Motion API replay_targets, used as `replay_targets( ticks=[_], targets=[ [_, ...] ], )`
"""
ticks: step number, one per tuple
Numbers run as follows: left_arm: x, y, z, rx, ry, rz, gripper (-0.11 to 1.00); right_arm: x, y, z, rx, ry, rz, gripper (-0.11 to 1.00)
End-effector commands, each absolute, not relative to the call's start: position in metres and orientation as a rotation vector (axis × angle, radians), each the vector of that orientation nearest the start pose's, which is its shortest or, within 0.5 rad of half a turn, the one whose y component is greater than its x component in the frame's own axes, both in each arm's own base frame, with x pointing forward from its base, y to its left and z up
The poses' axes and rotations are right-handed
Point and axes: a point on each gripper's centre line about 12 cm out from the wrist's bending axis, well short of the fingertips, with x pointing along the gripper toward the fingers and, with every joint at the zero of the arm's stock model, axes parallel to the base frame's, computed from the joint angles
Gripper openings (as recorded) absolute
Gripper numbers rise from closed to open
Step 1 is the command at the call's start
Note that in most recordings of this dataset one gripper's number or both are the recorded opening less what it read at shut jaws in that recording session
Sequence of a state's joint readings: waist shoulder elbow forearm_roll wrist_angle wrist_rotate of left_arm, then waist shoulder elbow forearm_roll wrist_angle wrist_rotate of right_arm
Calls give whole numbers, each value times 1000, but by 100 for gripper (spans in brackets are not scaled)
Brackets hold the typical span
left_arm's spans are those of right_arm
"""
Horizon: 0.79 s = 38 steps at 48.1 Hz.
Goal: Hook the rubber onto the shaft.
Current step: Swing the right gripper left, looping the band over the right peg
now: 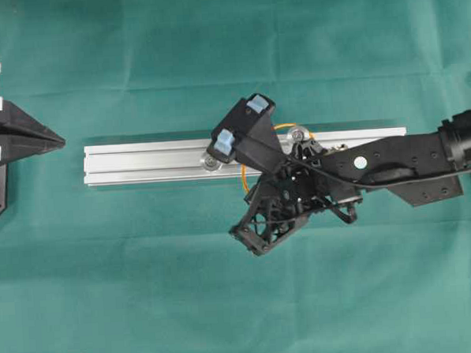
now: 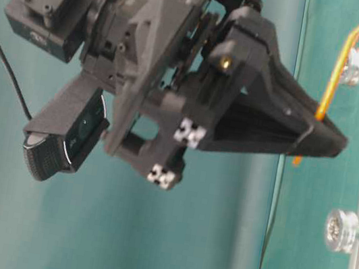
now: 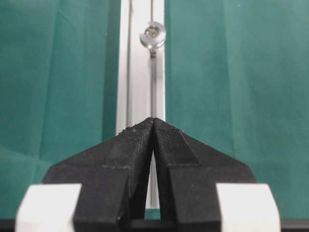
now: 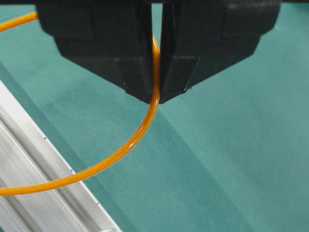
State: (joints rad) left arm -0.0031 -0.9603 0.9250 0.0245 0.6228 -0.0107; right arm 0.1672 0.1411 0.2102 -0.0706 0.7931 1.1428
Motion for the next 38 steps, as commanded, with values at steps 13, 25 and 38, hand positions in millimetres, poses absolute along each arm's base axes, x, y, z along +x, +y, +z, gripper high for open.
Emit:
replay_targets(
  ticks=[13,25,38],
  targets=[
    [189,1,302,19,564,7,0,443,64,223,962,987,-552,5],
    [189,1,303,17,563,8,0,456,58,223,989,966,-572,5],
    [189,1,302,19,563,7,0,467,51,223,1003,953,-584,5]
  ],
)
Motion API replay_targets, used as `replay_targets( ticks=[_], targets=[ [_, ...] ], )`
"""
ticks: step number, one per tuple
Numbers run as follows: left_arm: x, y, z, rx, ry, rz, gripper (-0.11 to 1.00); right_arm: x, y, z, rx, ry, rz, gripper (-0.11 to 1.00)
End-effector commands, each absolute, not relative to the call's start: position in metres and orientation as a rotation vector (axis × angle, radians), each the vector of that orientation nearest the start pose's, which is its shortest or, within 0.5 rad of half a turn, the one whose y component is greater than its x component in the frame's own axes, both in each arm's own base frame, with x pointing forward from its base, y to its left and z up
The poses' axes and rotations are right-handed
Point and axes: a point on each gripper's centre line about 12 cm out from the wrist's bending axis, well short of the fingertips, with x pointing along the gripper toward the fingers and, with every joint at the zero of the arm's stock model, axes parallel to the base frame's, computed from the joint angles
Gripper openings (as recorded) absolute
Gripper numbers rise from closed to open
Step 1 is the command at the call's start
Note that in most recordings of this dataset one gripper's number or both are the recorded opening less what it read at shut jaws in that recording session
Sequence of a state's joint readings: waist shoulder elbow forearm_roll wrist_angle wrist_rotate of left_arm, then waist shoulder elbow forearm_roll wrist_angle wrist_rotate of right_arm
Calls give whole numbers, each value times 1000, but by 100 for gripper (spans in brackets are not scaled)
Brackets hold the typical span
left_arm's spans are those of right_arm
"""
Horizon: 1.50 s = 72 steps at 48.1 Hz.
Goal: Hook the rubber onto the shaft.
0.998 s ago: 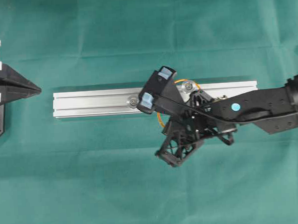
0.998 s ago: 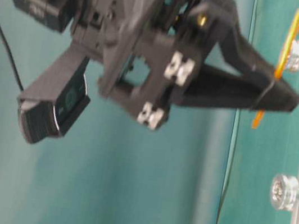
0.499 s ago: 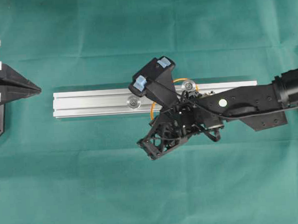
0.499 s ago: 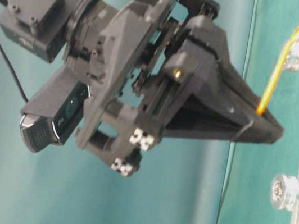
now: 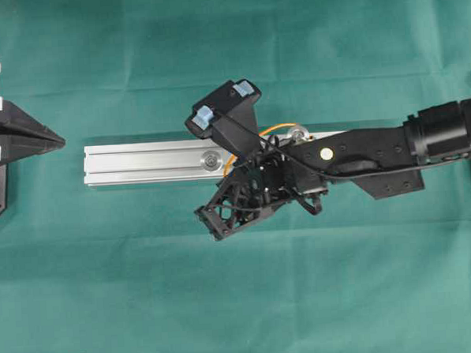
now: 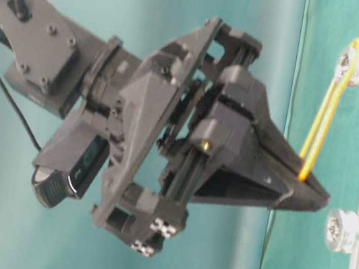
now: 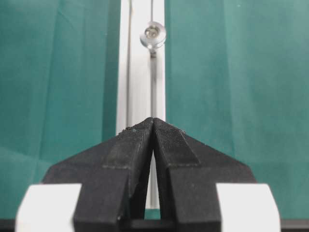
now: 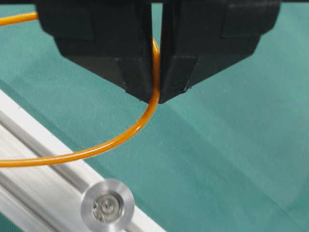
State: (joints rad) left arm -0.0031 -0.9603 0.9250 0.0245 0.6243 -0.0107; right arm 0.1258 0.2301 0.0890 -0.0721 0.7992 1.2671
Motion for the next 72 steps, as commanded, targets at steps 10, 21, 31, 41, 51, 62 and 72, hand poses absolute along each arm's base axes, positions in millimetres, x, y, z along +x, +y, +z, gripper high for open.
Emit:
replay_targets(
  ticks=[10,21,31,41,51,62,72],
  targets=[
    [189,1,302,19,563,7,0,476,50,223,1008,944,-584,5],
    [189,1,302,19,564,7,0,484,46,220,1028,956,-626,5],
    [189,1,303,19,561,7,0,491,41,221,1038,944,-649,5],
    [189,1,302,19,563,7,0,502,38,223,1053,925,-649,5],
    [189,1,302,17,564,8,0,506,37,219,1086,917,-673,5],
    [189,1,302,17,563,8,0,506,34,215,1123,915,-711,5],
    [189,1,303,17,561,8,0,505,31,215,1129,918,-727,5]
  ],
)
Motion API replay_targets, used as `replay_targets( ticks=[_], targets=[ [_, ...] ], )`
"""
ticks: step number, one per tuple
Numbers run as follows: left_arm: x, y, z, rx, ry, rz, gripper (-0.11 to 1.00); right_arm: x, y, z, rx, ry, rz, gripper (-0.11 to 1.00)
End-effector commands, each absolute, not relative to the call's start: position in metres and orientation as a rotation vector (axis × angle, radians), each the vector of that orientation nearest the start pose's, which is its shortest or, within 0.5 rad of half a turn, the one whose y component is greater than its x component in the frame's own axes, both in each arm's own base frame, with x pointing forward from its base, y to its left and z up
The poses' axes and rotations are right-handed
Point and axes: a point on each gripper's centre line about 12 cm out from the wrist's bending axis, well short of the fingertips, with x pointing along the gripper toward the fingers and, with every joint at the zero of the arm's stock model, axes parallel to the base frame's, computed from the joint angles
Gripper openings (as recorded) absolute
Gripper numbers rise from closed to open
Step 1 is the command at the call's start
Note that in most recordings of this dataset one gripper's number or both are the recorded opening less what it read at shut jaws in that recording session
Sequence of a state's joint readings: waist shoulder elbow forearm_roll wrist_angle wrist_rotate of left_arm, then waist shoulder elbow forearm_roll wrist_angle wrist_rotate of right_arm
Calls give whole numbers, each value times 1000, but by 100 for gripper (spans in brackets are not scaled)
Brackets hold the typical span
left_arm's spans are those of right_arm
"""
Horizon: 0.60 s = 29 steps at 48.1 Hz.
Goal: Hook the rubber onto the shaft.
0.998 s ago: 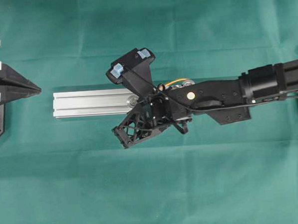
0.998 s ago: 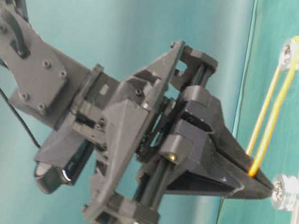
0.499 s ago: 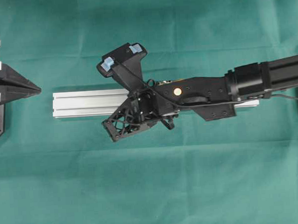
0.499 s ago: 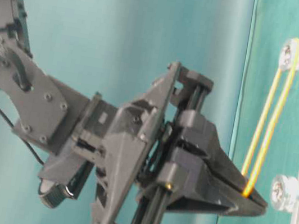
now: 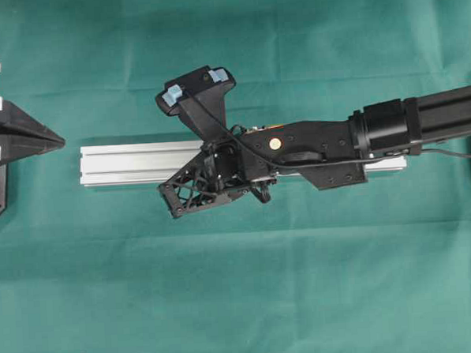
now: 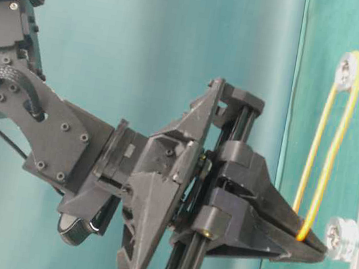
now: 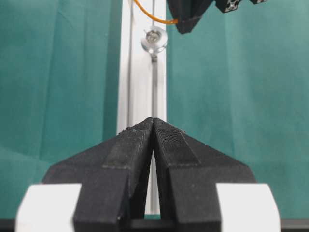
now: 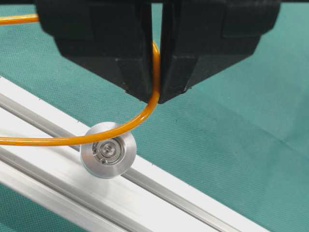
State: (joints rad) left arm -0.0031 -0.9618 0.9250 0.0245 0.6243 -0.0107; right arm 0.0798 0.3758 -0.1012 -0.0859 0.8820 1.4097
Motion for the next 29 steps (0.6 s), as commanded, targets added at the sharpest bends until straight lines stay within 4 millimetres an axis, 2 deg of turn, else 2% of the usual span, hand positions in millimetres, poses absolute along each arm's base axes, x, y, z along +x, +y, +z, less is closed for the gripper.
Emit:
replay_targets(
  ticks=[1,29],
  targets=[
    [189,1,303,17,563,8,0,505,31,214,1129,919,-728,5],
    [189,1,302,19,563,7,0,509,27,213,1140,896,-718,5]
  ],
)
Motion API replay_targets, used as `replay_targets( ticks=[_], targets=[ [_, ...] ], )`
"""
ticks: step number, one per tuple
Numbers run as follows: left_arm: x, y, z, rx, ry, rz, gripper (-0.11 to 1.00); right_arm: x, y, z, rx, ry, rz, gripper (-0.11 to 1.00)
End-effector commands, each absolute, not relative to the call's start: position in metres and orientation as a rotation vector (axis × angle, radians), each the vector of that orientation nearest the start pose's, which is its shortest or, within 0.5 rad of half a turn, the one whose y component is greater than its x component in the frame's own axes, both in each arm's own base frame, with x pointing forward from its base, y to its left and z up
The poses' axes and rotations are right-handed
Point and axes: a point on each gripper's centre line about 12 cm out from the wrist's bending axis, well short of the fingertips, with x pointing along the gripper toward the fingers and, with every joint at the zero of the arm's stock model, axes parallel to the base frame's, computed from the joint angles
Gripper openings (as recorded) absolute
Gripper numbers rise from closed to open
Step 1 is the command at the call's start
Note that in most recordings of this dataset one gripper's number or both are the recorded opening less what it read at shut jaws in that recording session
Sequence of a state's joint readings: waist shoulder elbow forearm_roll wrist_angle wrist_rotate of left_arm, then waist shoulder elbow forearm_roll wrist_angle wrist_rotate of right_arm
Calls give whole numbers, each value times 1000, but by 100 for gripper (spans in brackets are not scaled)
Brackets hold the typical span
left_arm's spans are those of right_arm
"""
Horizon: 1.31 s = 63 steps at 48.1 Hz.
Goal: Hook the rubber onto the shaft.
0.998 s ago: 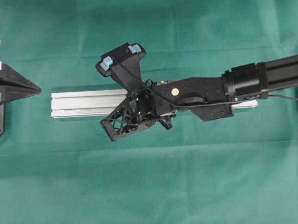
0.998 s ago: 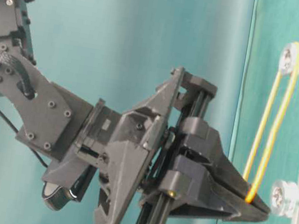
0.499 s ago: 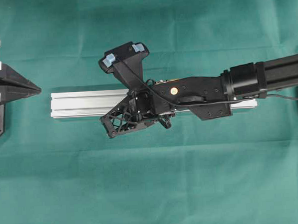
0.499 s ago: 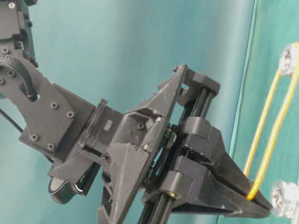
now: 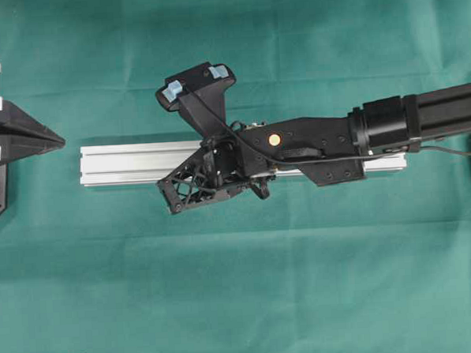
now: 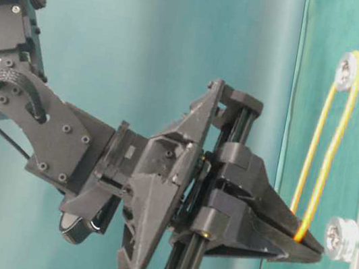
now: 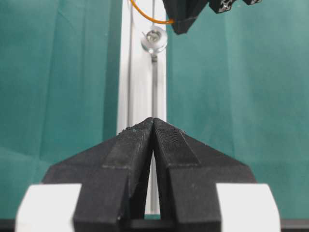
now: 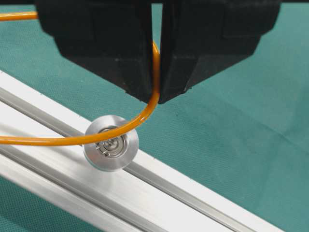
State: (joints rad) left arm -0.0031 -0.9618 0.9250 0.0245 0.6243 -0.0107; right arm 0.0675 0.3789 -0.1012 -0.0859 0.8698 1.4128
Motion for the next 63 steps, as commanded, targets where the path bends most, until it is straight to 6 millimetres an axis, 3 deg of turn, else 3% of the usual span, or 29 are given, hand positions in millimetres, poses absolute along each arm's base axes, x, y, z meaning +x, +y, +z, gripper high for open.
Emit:
replay_targets(
  ticks=[1,63],
  targets=[
    [189,1,302,17,563,8,0,509,26,212,1140,895,-719,5],
    [189,1,302,17,563,8,0,524,23,194,1121,841,-681,5]
  ],
)
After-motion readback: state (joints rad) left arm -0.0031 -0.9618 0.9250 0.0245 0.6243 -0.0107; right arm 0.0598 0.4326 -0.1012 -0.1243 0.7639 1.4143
